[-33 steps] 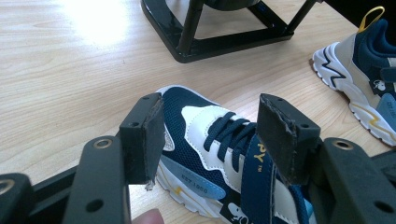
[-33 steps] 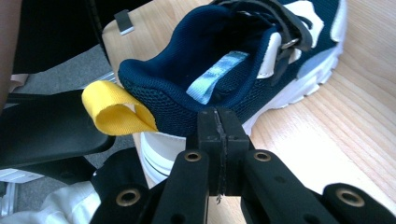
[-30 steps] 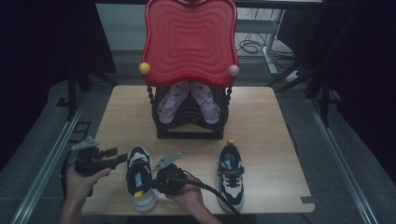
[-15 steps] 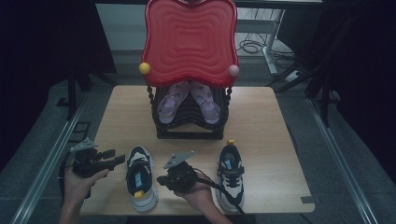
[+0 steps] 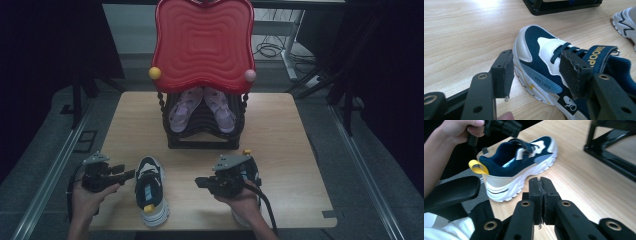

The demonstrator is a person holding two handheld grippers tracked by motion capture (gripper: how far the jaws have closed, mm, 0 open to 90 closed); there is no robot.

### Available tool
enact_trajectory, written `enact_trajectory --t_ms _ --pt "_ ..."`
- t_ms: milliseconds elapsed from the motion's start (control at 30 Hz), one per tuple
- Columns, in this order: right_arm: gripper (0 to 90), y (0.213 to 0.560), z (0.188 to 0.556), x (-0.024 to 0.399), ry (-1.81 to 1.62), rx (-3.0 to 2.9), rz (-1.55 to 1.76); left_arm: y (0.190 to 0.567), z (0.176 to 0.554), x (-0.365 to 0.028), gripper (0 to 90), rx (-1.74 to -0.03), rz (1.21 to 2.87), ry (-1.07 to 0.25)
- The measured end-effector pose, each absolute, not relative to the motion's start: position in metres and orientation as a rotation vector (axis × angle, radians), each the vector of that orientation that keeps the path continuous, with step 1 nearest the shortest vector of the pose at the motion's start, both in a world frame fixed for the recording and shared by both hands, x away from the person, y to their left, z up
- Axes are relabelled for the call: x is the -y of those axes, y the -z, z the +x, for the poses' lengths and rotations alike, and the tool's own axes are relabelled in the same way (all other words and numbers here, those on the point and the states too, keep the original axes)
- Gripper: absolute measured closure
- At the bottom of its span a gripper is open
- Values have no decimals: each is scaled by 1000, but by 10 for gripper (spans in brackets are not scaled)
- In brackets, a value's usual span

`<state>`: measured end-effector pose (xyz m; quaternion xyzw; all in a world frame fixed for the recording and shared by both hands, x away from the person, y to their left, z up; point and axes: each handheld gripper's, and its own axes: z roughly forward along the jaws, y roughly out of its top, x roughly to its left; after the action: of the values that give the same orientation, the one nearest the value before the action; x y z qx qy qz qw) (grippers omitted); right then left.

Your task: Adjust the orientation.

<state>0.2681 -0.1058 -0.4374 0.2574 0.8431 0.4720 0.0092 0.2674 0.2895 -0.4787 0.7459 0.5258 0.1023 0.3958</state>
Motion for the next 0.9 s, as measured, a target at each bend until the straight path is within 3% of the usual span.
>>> enact_trajectory --t_ms 100,400,500,600,633,700,900 --pt "866 435 270 119 -1495 -2606 816 481 267 -292 468 -1342 1887 -261" --pt "704 442 275 147 -1538 -2560 862 485 265 -299 535 -1357 1888 -272" --pt "673 444 275 151 -1558 -2537 873 486 264 -300 589 -1361 1898 -275" --pt "648 445 275 153 -1545 -2531 881 486 263 -300 745 -1361 1903 -271" --pt "645 445 275 154 -1555 -2523 882 486 263 -301 745 -1360 1907 -265" --pt "642 444 275 156 -1567 -2514 889 487 263 -301 841 -1365 1906 -251" --pt "637 446 274 164 -1560 -2502 912 495 272 -295 900 -1356 1932 -194"
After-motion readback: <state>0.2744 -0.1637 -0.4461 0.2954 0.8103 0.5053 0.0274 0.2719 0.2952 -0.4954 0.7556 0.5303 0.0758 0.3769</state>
